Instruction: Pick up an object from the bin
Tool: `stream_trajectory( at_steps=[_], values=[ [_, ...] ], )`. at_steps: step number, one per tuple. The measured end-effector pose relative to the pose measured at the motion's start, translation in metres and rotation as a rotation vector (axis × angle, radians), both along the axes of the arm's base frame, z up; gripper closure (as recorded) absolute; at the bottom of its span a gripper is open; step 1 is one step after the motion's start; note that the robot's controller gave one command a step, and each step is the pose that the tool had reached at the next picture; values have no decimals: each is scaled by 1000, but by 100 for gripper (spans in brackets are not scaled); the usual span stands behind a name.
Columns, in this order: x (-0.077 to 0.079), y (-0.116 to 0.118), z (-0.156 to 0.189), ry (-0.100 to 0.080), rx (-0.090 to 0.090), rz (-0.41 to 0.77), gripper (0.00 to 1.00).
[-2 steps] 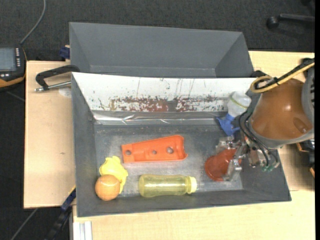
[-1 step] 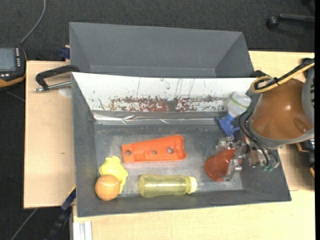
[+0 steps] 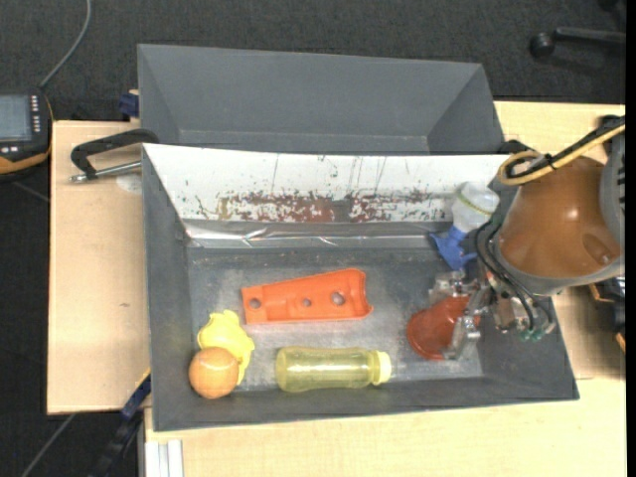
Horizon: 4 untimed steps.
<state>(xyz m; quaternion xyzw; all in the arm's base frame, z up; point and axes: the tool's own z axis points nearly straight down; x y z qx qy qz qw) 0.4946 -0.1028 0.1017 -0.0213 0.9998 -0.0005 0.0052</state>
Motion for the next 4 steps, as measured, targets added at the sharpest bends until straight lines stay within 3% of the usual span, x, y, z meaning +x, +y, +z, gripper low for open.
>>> stream_trajectory(
  at_steps=[4],
  values=[
    [0,0,0,0,0,0,100]
  ],
)
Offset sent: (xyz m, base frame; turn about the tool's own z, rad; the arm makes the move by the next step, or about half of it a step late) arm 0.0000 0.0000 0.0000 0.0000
